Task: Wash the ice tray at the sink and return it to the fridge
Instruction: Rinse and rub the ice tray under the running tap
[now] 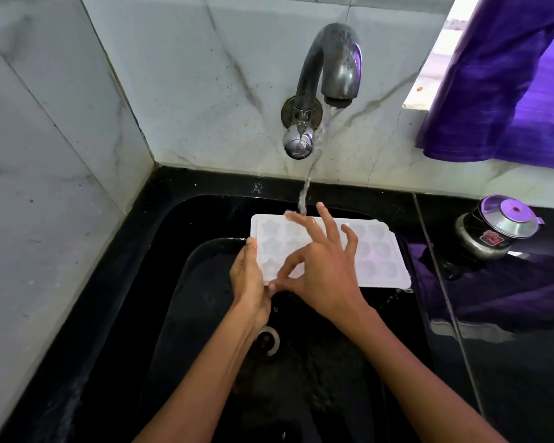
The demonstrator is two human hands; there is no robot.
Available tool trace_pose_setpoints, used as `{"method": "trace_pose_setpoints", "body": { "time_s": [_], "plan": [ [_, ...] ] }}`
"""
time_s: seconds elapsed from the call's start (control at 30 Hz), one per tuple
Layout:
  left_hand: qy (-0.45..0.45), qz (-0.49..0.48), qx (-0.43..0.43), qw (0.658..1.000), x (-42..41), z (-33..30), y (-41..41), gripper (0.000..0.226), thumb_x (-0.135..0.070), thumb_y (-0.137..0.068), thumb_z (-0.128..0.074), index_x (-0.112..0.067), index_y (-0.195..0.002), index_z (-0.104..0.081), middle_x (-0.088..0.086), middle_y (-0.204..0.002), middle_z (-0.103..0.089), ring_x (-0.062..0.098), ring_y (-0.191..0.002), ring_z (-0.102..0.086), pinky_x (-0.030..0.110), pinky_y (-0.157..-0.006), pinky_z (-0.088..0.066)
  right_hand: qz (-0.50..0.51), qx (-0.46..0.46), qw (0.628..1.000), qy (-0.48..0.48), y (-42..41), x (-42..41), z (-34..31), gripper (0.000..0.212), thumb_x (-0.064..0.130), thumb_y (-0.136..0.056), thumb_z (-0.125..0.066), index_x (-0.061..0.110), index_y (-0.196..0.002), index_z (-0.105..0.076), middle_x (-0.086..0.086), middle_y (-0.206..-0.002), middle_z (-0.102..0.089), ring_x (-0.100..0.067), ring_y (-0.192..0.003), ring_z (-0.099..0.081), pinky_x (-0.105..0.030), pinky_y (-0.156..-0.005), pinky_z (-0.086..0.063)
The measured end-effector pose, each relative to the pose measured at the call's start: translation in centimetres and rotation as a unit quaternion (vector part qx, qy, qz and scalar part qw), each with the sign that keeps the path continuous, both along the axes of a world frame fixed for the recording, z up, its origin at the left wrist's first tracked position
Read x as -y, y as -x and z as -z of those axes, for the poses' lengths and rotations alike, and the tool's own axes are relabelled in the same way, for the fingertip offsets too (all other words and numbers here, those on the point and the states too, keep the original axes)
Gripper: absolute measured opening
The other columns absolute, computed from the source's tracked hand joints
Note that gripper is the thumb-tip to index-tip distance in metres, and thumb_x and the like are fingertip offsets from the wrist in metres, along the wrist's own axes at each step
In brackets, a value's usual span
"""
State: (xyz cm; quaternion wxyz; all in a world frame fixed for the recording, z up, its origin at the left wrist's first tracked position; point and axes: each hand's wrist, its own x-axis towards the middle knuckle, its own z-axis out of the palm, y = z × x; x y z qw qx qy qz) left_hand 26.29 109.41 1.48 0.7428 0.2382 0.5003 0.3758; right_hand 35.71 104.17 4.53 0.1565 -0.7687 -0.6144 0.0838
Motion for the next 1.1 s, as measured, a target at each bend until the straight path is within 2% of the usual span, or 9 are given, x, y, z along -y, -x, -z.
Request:
{"method": "trace_pose_setpoints", "body": {
  "time_s": [0.1,0.2,0.33,0.43,0.5,0.63,0.73,0.93,1.1],
  "plan": [
    [0.009,-0.006,-0.004,1.0,-0.5,0.1,0.3,0.037,-0.041,-0.096,-0.045,-0.013,-0.114,-0.063,0.013,-0.103,-0.072,0.029,-0.088,-0.07,0.034,-0.057,-0.059,0.057,-0.13,0.989,-0.032,-1.7,-0.5,-0.9,0.004,0.031,-0.081,-0.071,0.029,-0.078,-0.073,0.015,-0.136,-0.051,-0.01,-0.141,-0.024,-0.034,-0.111,-0.02],
    [-0.003,0.002,-0.015,1.0,-0.9,0.3,1.0,0.038,-0.042,-0.096,-0.045,-0.014,-0.115,-0.062,0.011,-0.105,-0.071,0.029,-0.093,-0.069,0.042,-0.067,-0.06,0.12,-0.262,0.955,-0.066,-3.5,-1.9,-1.8,0.023,0.017,-0.098,-0.048,0.013,-0.101,-0.07,0.001,-0.123,-0.062,-0.015,-0.121,-0.052,-0.02,-0.087,-0.036],
    [-0.016,0.007,-0.021,1.0,-1.6,0.5,2.3,0.037,-0.042,-0.097,-0.043,-0.016,-0.116,-0.061,0.009,-0.106,-0.071,0.026,-0.092,-0.07,0.042,-0.067,-0.06,0.149,-0.412,0.896,-0.072,-5.0,-5.3,-4.4,0.036,0.021,-0.102,-0.036,-0.003,-0.123,-0.051,-0.021,-0.127,-0.056,-0.031,-0.12,-0.051,-0.038,-0.103,-0.041],
    [-0.013,-0.005,-0.015,1.0,-2.2,0.5,3.2,0.034,-0.041,-0.097,-0.043,-0.017,-0.113,-0.061,0.007,-0.101,-0.072,0.022,-0.084,-0.07,0.035,-0.058,-0.058,0.172,-0.558,0.808,-0.077,-4.7,-9.0,-7.5,0.034,0.027,-0.098,-0.046,0.003,-0.121,-0.048,-0.005,-0.099,-0.054,-0.015,-0.087,-0.053,-0.032,-0.085,-0.047],
    [-0.013,-0.016,-0.015,1.0,-2.5,0.5,3.8,0.032,-0.04,-0.096,-0.044,-0.017,-0.11,-0.061,0.006,-0.1,-0.071,0.019,-0.081,-0.07,0.034,-0.054,-0.058,0.191,-0.553,0.808,-0.061,-4.4,-11.6,-9.0,0.036,0.036,-0.092,-0.055,0.007,-0.111,-0.047,0.002,-0.086,-0.05,-0.009,-0.073,-0.047,-0.03,-0.083,-0.047],
    [-0.023,-0.028,-0.016,0.999,-3.1,0.5,4.8,0.029,-0.04,-0.096,-0.045,-0.02,-0.105,-0.063,0.004,-0.096,-0.072,0.016,-0.073,-0.072,0.032,-0.051,-0.057,0.207,-0.479,0.853,-0.011,-4.4,-15.2,-9.4,0.065,0.047,-0.084,-0.063,0.005,-0.13,-0.045,-0.003,-0.106,-0.054,-0.02,-0.087,-0.056,-0.032,-0.08,-0.052],
    [-0.027,-0.039,-0.012,0.999,-3.5,0.5,5.3,0.032,-0.04,-0.096,-0.045,-0.017,-0.11,-0.062,0.004,-0.094,-0.072,0.016,-0.072,-0.072,0.031,-0.049,-0.056,0.222,-0.438,0.871,0.032,-5.4,-16.0,-8.6,0.029,0.028,-0.084,-0.068,0.006,-0.092,-0.052,-0.003,-0.078,-0.052,-0.014,-0.065,-0.054,-0.021,-0.05,-0.049],
    [-0.031,-0.038,-0.006,0.999,-3.9,0.5,5.8,0.039,-0.041,-0.097,-0.043,-0.014,-0.12,-0.06,0.007,-0.103,-0.071,0.018,-0.078,-0.072,0.03,-0.051,-0.056,0.16,-0.673,0.722,0.029,-7.3,-16.0,-6.8,0.009,0.007,-0.085,-0.06,0.007,-0.077,-0.056,-0.005,-0.067,-0.045,-0.012,-0.058,-0.039,-0.019,-0.046,-0.051],
    [-0.035,-0.04,0.004,0.999,-3.8,0.3,5.9,0.035,-0.039,-0.098,-0.041,-0.016,-0.113,-0.062,0.005,-0.094,-0.073,0.017,-0.075,-0.072,0.029,-0.049,-0.055,0.155,-0.738,0.657,0.002,-7.7,-15.6,-6.5,0.009,-0.001,-0.076,-0.065,0.005,-0.074,-0.059,-0.007,-0.066,-0.059,-0.013,-0.057,-0.057,-0.021,-0.054,-0.055]
  ]
}}
